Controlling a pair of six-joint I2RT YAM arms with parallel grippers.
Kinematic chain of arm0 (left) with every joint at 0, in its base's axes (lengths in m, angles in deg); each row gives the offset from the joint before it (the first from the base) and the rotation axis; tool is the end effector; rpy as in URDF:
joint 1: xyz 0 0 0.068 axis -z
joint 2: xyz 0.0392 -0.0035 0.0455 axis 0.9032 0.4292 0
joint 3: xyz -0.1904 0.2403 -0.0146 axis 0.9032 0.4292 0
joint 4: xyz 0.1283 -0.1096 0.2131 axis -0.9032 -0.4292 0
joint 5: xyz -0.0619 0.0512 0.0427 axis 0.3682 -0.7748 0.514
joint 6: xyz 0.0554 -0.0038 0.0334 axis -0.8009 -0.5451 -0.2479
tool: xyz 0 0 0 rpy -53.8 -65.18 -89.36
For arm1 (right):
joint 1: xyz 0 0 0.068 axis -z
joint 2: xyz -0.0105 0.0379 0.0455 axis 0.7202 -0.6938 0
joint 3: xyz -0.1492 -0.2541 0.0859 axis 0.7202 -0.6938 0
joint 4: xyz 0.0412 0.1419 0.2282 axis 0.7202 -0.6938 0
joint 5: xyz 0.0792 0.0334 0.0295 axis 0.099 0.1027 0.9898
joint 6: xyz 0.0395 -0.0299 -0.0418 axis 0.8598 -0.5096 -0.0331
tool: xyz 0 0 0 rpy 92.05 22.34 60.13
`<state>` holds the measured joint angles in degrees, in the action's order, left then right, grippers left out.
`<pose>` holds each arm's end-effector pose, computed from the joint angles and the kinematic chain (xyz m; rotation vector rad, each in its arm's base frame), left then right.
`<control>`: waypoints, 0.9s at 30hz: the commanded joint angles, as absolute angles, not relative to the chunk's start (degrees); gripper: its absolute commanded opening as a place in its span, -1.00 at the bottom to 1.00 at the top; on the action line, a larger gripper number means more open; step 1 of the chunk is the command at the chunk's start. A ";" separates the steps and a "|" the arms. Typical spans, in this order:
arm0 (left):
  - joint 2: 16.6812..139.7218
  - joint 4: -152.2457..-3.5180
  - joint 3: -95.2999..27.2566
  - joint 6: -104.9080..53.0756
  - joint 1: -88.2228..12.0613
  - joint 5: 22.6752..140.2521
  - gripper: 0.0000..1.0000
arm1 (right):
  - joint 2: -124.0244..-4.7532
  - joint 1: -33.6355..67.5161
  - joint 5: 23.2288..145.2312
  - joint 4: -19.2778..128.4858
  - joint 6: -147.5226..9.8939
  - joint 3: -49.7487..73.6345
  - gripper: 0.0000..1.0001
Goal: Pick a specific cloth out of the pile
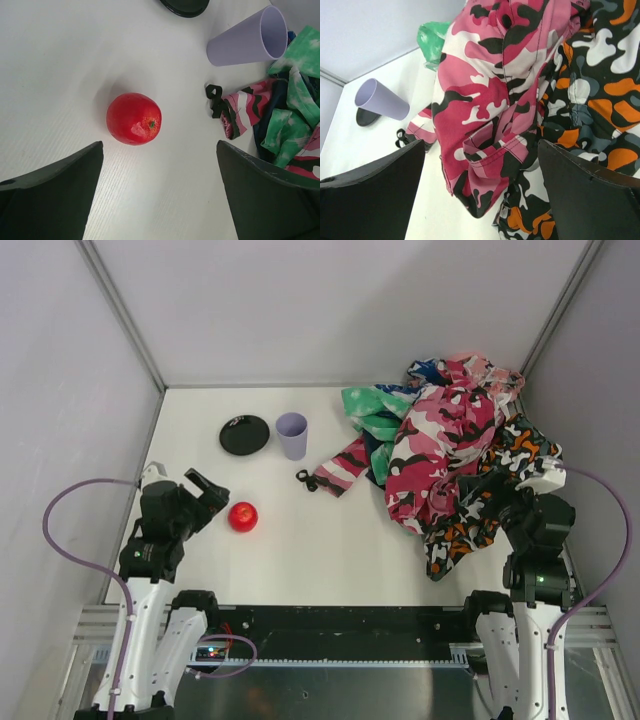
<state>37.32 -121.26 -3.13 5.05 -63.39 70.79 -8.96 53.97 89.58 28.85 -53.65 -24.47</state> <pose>0.1234 -0.0005 0.3021 -0.7992 2.0488 -0.3878 0.1060 -0.0033 0.3340 0.3053 1.7780 0.3788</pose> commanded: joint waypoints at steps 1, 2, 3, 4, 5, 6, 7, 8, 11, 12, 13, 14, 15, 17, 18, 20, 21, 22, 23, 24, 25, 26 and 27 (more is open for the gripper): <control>37.48 -120.49 -6.14 5.42 -63.79 70.34 0.99 | -9.16 54.15 92.90 35.82 -54.33 -24.40 0.99; 37.59 -120.36 -6.19 5.27 -63.79 70.81 0.99 | -9.59 54.11 94.76 37.03 -54.13 -24.40 0.99; 37.81 -120.04 -6.13 5.16 -63.79 71.43 0.99 | -10.07 54.04 96.40 38.07 -53.93 -24.45 0.99; 38.10 -119.70 -6.05 5.01 -63.79 72.10 0.99 | -10.49 53.75 98.58 39.34 -54.24 -24.43 0.99; 38.47 -119.22 -5.97 4.81 -63.75 72.43 0.99 | -11.05 53.33 99.98 40.37 -54.56 -24.42 0.99; 38.87 -118.81 -5.79 4.62 -63.77 73.78 0.99 | -11.59 52.16 100.50 41.72 -55.03 -24.41 0.99; 39.33 -118.16 -5.66 4.48 -63.73 75.16 0.99 | -12.66 50.65 100.54 42.92 -56.01 -24.36 0.99; 39.87 -117.44 -5.47 4.32 -63.72 76.29 0.99 | -13.67 47.17 98.32 44.05 -56.94 -24.08 0.99; 41.48 -116.13 -5.17 3.96 -63.75 78.36 0.99 | -21.48 34.40 80.18 42.87 -60.52 -20.87 0.99; 41.78 -115.94 -5.05 3.98 -63.72 78.59 0.99 | -25.03 28.81 70.65 41.35 -61.35 -18.86 0.99; 41.93 -115.81 -4.85 4.03 -63.71 78.71 0.99 | -29.66 24.82 62.81 40.06 -61.68 -17.19 0.99; 42.01 -115.69 -4.62 4.05 -63.71 78.81 0.99 | -33.82 20.99 54.89 38.66 -61.49 -14.91 0.99; 41.91 -115.59 -4.42 4.11 -63.70 78.86 0.99 | -39.06 18.45 49.79 37.53 -60.17 -13.15 0.99; 41.51 -115.52 -4.09 4.19 -63.66 78.75 0.99 | -47.85 15.39 42.58 35.16 -57.26 -9.18 0.99; 41.27 -115.46 -3.98 4.22 -63.64 78.66 0.99 | -51.44 14.73 40.99 34.50 -56.21 -7.34 0.99; 40.65 -115.49 -3.78 4.24 -63.62 78.63 0.99 | -59.05 14.22 39.08 34.29 -54.56 -4.63 0.99; 40.31 -115.49 -3.65 4.20 -63.66 78.64 0.99 | -63.06 14.19 38.06 35.12 -54.46 -3.66 0.99; 40.01 -115.49 -3.49 4.18 -63.64 78.60 0.99 | -66.16 14.31 37.37 35.84 -54.45 -2.47 0.99; 39.73 -115.49 -3.37 4.22 -63.63 78.45 0.99 | -70.04 14.59 37.12 36.16 -54.76 -1.53 0.99; 39.46 -115.45 -3.22 4.24 -63.62 78.29 0.99 | -74.40 14.86 36.95 36.01 -54.78 0.13 0.99; 39.27 -115.43 -3.15 4.24 -63.62 78.25 0.99 | -77.81 15.26 36.86 35.37 -54.74 1.62 0.99; 39.14 -115.42 -3.02 4.25 -63.61 78.19 0.99 | -81.54 15.63 36.82 34.60 -54.68 3.33 0.99; 39.03 -115.41 -3.00 4.21 -63.61 78.16 0.99 | -84.50 16.08 36.84 33.48 -54.48 4.80 0.99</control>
